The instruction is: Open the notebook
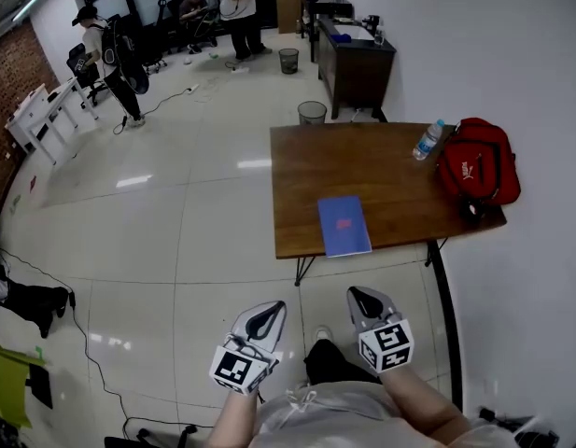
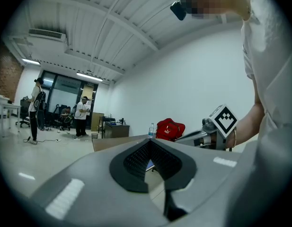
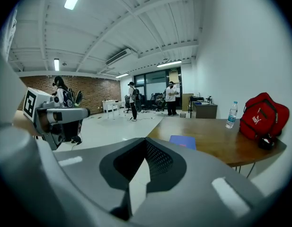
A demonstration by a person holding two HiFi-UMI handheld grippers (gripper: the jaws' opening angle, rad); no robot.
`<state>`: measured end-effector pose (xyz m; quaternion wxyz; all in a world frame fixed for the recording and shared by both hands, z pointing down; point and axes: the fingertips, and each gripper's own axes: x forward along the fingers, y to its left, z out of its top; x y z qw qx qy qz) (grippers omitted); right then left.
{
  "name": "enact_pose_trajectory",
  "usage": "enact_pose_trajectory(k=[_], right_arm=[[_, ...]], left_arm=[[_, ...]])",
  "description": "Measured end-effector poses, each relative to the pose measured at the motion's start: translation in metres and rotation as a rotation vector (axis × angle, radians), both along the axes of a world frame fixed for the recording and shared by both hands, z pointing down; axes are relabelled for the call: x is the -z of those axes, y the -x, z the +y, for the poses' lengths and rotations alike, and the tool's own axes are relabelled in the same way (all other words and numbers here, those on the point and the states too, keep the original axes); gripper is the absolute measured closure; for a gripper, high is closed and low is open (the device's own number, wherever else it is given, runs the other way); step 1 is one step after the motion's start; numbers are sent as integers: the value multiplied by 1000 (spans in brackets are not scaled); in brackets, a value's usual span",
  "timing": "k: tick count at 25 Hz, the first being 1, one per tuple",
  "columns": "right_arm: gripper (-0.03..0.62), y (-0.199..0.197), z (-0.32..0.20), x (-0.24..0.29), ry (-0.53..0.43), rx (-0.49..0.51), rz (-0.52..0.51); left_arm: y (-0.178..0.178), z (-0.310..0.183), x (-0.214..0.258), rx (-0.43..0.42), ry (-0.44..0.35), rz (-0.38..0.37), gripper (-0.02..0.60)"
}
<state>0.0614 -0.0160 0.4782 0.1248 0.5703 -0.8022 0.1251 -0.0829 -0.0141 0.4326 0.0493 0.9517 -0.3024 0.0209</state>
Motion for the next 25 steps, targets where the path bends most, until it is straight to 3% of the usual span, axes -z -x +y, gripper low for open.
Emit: enact_pose_trajectory(k=[14,15,17,25], right_arm=[[588,-107,-149,-69,149,-100,11],[587,-114,-156,-76,159,-113,8],[508,-127,-166,-92,189,-139,-2],[510,-151,-168,-164,346,-194,-37]], left_arm=[[-77,-153,-61,23,173,4,577],[-82,-159,-66,21,186,-2,577],[-93,-171,-79,19,216,-15,577],[-123,-185,-124,-36,331,-18,577]])
